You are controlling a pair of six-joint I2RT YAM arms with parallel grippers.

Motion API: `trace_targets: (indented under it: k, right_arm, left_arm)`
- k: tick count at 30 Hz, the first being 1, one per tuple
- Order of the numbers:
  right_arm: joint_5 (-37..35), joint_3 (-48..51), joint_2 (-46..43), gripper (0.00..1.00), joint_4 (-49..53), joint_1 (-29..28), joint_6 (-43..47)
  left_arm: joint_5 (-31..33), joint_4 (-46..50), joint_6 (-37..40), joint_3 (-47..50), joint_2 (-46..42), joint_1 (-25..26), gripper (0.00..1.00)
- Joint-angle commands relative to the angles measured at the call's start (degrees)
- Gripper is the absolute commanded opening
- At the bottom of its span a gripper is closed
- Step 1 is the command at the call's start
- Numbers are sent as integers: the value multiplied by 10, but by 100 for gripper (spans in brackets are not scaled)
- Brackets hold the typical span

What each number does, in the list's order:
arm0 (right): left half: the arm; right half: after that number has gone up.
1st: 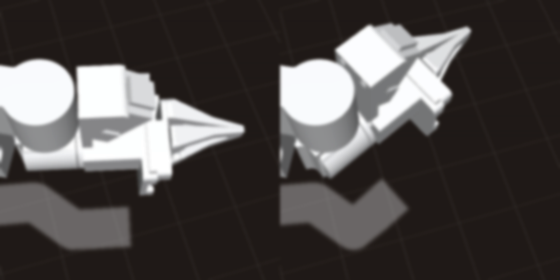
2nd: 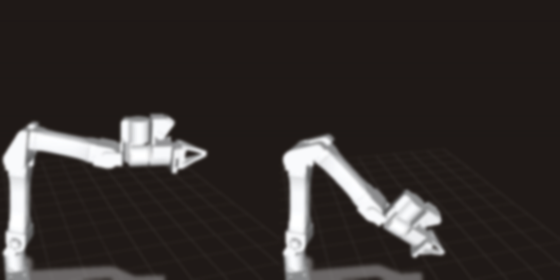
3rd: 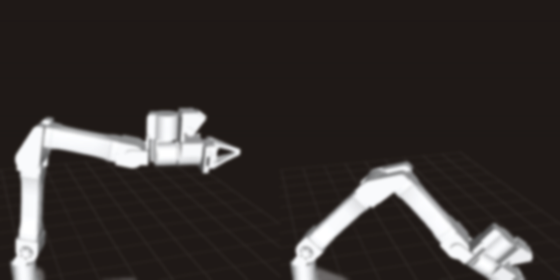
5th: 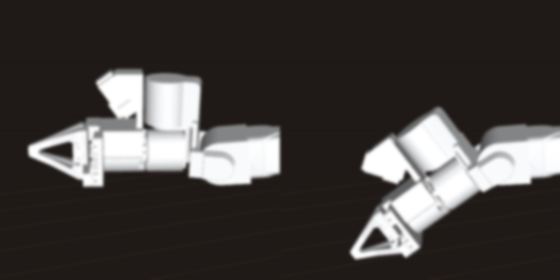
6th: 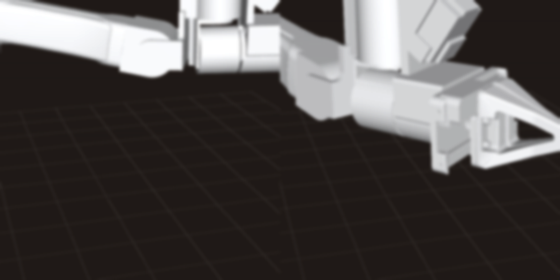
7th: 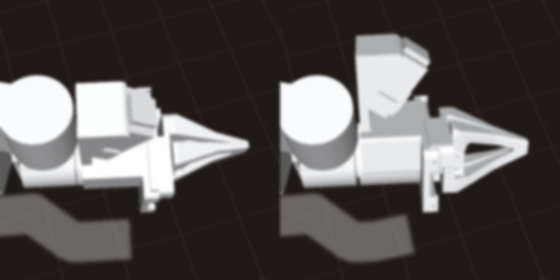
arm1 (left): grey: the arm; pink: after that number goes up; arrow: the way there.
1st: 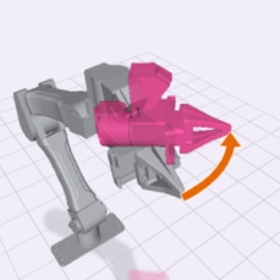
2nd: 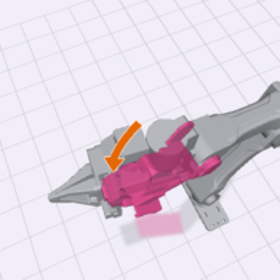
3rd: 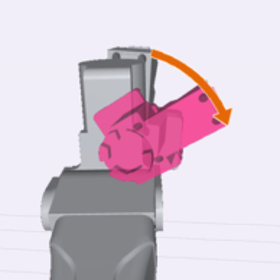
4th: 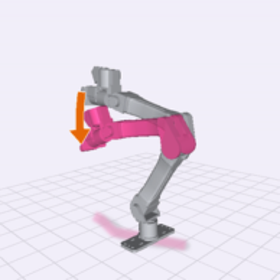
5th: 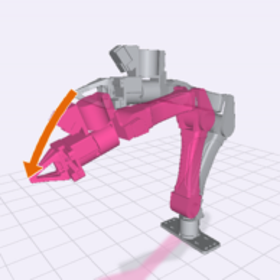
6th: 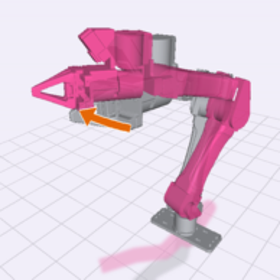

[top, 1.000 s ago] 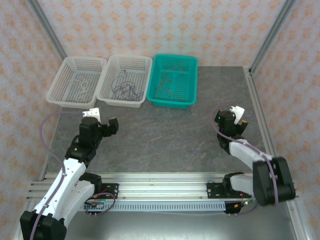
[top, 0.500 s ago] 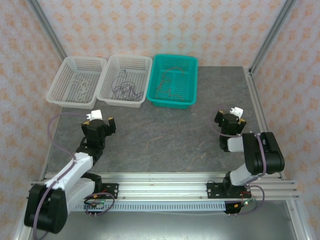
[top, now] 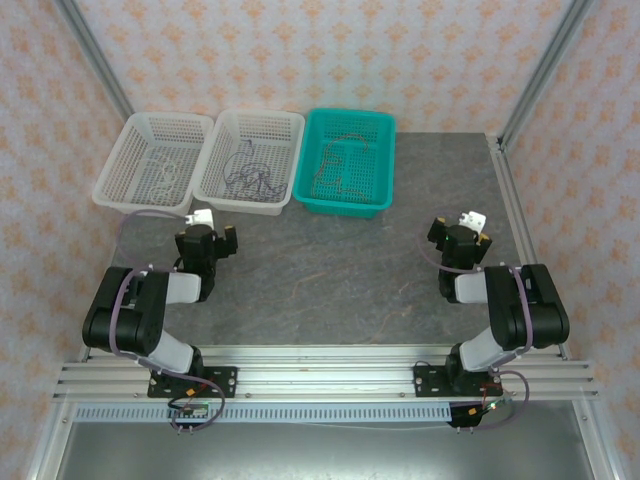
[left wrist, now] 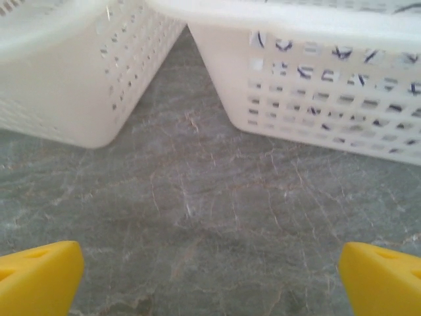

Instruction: Untangle the cables

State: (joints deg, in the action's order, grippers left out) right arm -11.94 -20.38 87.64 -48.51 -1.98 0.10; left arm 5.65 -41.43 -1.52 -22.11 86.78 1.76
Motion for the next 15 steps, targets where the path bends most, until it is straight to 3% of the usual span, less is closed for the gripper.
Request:
trace_targets:
  k: [1,2,15]
  right_arm:
    - [4,-11,-4,99,-9,-2,-4]
    - [3,-11,-4,99,-9,-2,-4]
    - [-11,-3,-5,99,-25,-9,-1]
  left_arm:
    - [-2,-3,7,-20,-17,-2,100]
    - [2,-40,12,-11,-6,0,100]
    - [10,-9,20,-25,-9,11,100]
